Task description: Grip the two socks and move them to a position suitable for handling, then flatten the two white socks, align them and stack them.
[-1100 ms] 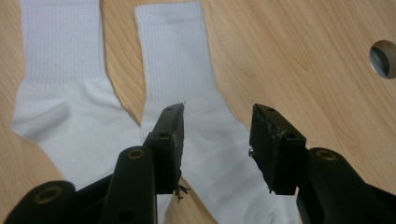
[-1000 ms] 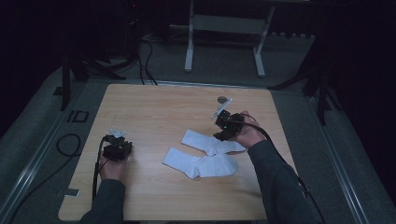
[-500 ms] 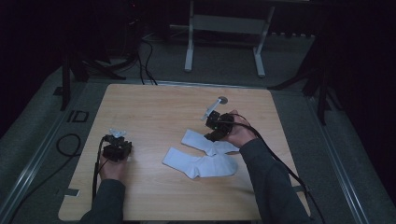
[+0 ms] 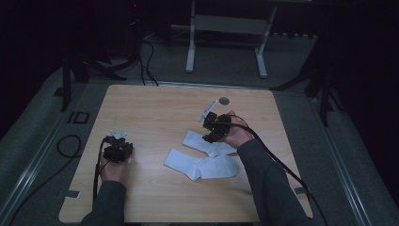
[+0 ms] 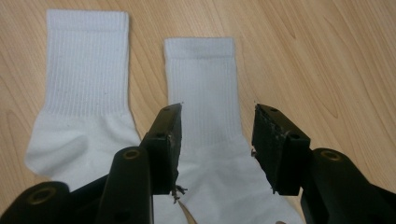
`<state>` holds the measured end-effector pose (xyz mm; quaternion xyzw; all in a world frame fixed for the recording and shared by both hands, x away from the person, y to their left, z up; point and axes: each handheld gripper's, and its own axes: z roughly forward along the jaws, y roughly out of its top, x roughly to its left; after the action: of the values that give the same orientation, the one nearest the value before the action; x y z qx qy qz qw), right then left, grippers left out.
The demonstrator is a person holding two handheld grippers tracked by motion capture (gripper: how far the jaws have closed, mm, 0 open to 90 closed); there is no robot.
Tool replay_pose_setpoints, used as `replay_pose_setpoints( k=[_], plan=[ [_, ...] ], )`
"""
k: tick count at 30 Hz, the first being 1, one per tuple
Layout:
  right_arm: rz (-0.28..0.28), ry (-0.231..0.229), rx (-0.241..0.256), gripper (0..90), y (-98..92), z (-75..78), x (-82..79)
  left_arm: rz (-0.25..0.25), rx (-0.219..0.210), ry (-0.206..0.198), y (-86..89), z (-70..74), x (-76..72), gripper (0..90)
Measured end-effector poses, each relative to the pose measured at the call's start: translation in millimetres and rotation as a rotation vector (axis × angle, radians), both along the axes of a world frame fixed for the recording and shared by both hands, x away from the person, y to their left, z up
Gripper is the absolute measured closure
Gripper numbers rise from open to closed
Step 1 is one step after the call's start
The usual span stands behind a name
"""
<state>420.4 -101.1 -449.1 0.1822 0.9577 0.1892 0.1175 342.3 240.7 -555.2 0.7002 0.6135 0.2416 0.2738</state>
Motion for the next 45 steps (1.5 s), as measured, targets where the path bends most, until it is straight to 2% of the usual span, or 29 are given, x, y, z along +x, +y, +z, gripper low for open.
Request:
replay_pose_setpoints(
  k=[7, 23, 35, 45],
  plan=[
    [0.0, 0.004, -0.011, 50.0, 4.3, -3.1, 3.6, 0.002, -0.002, -0.001, 0.5, 0.2, 0.1, 79.6],
    [-0.007, 0.019, -0.026, 55.1, 7.9, -14.1, 14.7, 0.002, -0.003, 0.0, 0.2, -0.1, 0.2, 79.3],
    [-0.004, 0.009, -0.037, 54.5, 11.3, -23.1, 20.4, 0.0, -0.006, 0.001, 0.3, -0.5, 0.5, 79.0],
    [0.035, 0.024, -0.06, 55.7, 22.5, -43.3, 24.1, -0.003, -0.005, 0.001, 0.3, -1.0, 0.9, 79.0]
  ],
)
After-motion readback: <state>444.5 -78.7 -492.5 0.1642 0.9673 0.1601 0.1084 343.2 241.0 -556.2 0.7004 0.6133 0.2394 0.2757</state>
